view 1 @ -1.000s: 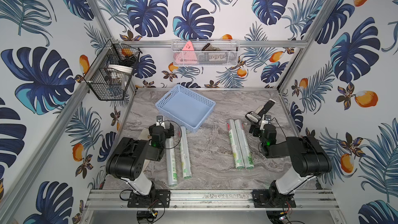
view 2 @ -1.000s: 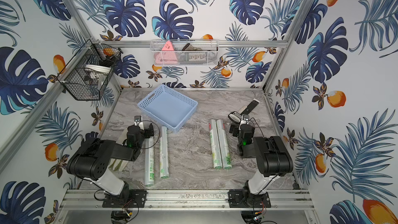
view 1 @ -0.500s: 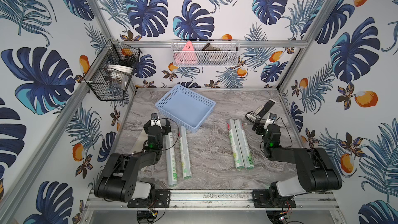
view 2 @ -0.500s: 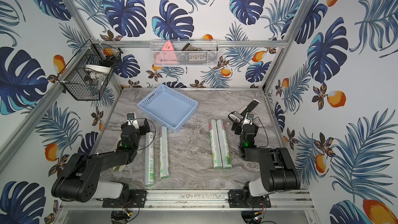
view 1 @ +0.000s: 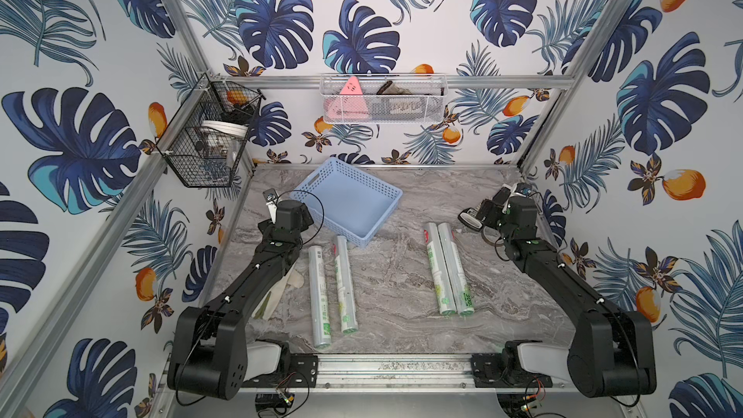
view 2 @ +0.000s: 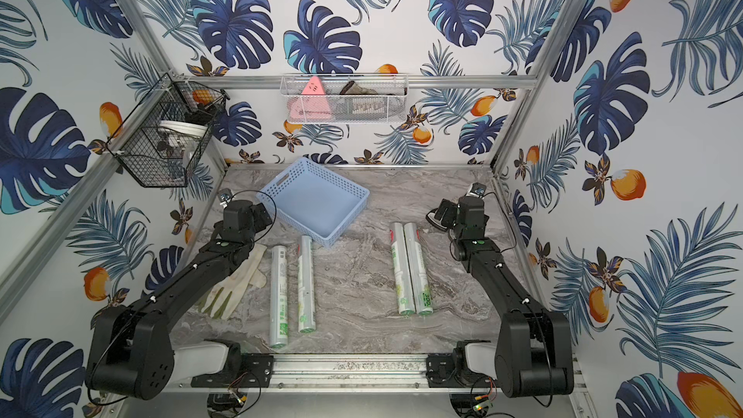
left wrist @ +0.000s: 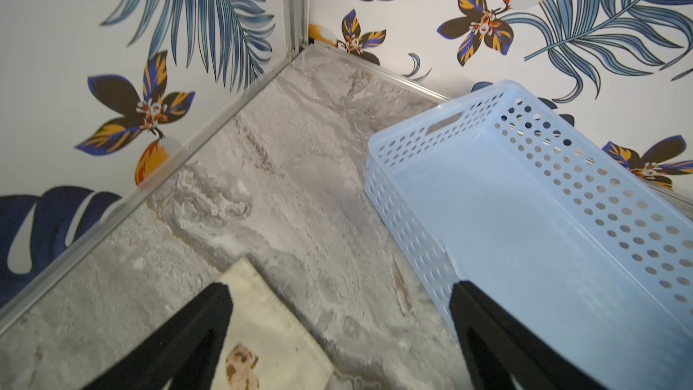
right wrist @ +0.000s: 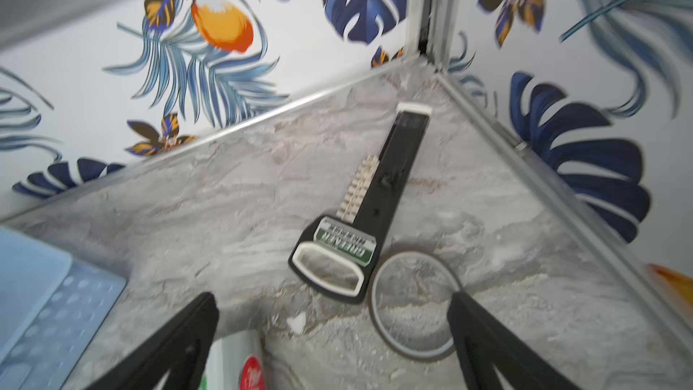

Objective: Put the plastic wrap into the basket
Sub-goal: Move the basket to the center of the board.

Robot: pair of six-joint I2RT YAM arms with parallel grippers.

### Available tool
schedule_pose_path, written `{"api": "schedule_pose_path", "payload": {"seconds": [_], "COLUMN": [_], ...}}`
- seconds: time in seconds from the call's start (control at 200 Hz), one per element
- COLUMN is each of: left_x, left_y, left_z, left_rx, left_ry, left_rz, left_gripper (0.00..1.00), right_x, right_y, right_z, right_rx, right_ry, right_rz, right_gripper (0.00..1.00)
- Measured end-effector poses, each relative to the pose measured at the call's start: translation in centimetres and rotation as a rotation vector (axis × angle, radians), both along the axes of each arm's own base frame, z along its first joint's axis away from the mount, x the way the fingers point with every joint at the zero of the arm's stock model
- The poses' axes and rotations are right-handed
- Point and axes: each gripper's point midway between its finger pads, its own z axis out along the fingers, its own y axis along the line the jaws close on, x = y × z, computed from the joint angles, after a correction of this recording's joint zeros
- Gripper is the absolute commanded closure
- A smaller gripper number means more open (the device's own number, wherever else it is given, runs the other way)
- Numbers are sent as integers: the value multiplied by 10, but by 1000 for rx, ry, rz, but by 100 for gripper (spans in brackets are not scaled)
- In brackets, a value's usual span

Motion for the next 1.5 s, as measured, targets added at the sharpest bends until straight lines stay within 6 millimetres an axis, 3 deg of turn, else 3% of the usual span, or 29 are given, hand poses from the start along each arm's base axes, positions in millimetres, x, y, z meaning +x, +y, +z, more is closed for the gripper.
{"api": "schedule_pose_path", "payload": {"seconds": [0.17, 0.36, 0.515, 0.756, 0.971, 1.171, 1.501], "left_x": [-1, 14, 14, 14, 21, 37, 58], "left_y": [-29, -72, -98, -136, -131, -125, -116], "left_z": [-7, -2, -7, -26, -47, -60, -83], "left_rx": [-148, -327, -417, -468, -460, -465, -475], "left_ry": [5, 9, 49, 167, 251, 283, 347], "left_rz": [-124, -300, -398, -474, -392, -307, -174], "left_gripper": [10, 9, 10, 24, 33, 45, 56], "right_x": [-11, -10, 3, 23, 15, 5, -15], "right_y": [38, 93, 142, 204, 213, 208, 198], "right_z": [-15, -15, -20, -28, -39, -39, -43], "right_rx": [133, 337, 389, 340, 314, 305, 288], "right_ry": [99, 151, 218, 294, 322, 316, 322], "right_rz": [179, 390, 535, 655, 656, 642, 623], "right_gripper": [4, 12, 20, 20, 17, 16, 13]}}
